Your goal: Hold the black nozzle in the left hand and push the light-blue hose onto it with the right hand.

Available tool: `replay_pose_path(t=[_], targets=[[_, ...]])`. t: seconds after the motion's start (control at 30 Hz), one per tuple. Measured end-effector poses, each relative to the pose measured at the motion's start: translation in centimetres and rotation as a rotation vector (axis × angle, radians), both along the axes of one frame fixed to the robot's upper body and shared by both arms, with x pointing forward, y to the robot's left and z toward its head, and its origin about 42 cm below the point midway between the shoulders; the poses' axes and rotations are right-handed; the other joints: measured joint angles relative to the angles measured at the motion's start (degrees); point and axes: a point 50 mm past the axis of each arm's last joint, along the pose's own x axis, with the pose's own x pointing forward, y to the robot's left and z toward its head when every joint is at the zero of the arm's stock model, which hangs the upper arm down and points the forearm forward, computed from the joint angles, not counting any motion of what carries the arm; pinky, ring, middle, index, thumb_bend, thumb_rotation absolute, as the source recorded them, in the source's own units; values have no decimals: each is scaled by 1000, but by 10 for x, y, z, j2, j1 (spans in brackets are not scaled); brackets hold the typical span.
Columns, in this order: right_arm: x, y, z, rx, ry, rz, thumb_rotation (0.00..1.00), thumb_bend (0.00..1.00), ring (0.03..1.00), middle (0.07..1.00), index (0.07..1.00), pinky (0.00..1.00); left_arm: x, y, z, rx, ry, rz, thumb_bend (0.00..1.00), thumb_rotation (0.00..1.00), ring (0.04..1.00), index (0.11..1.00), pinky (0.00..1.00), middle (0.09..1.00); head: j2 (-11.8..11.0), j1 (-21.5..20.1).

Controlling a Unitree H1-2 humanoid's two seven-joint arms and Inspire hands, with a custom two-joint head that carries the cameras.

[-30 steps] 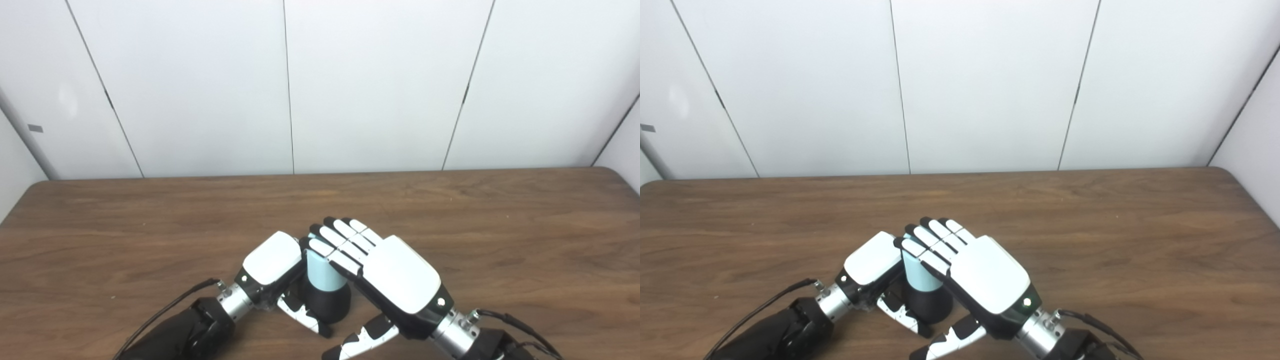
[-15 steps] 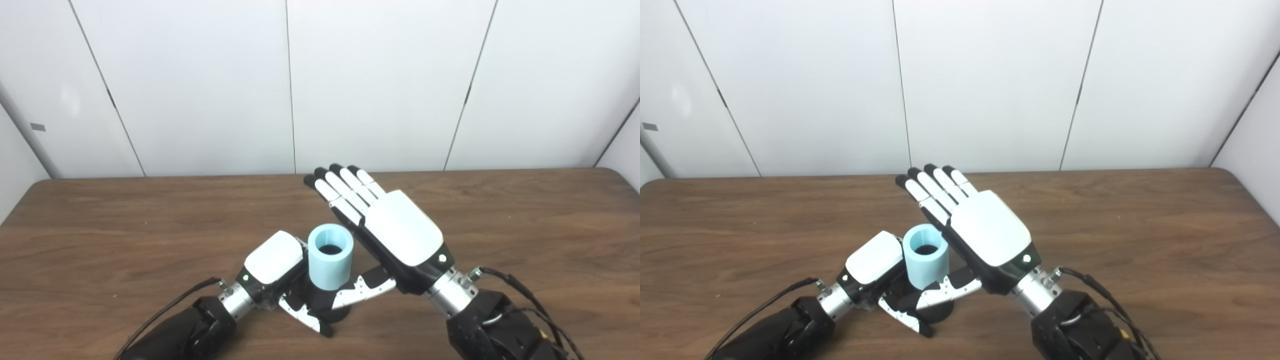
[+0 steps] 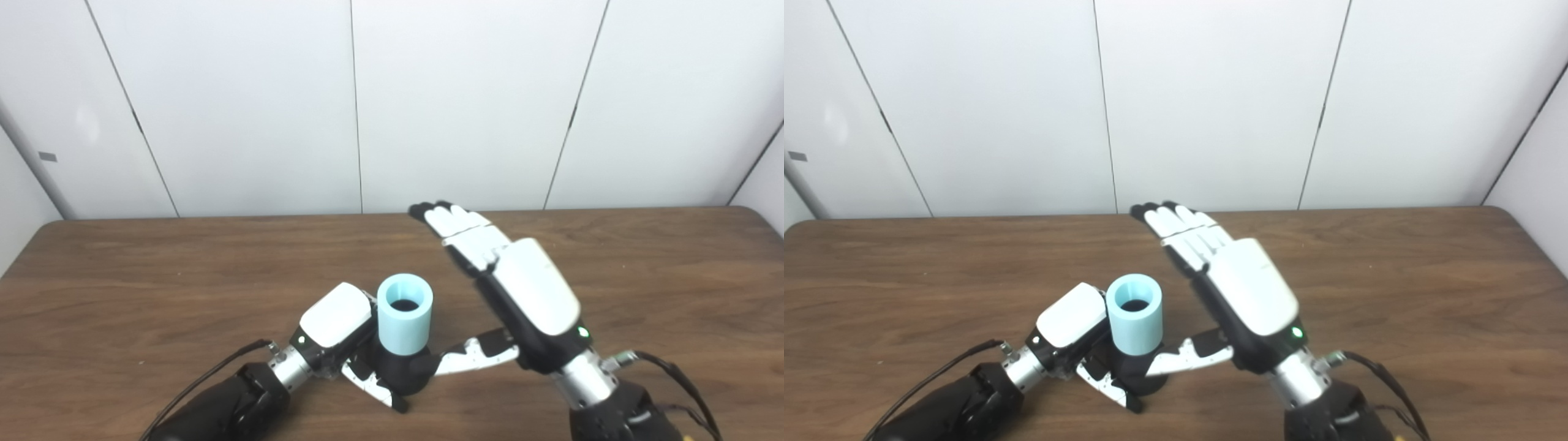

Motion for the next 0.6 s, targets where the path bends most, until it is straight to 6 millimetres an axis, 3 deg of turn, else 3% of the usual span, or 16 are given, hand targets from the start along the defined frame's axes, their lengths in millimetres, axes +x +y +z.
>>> replay_pose_path(t=[0.1,0.23,0.4,0.5,0.53,0.6], targets=[[-3,-8,-25,215,103,-33,236,232,705,744,711,568,1,-1,0,0,1,2,521,0,242,493,180,459,0,0],[-13,-21,-61,425,281,-75,40,272,652,703,681,546,1,-1,1,1,-4,3,523,0,233,485,171,472,3,1],[-22,-32,-95,519,408,-124,26,276,647,686,670,559,1,-1,0,2,-6,6,523,0,223,484,164,472,3,-1],[-20,-35,-100,549,420,-134,14,271,654,690,671,561,1,0,0,2,-8,8,523,0,233,484,169,473,5,1],[-19,-35,-101,554,421,-135,28,274,655,690,671,563,1,0,0,2,-8,8,517,0,254,508,185,431,5,1],[-19,-35,-101,557,420,-137,27,276,647,683,668,554,1,-1,0,3,-9,7,521,0,249,490,183,462,4,3]])
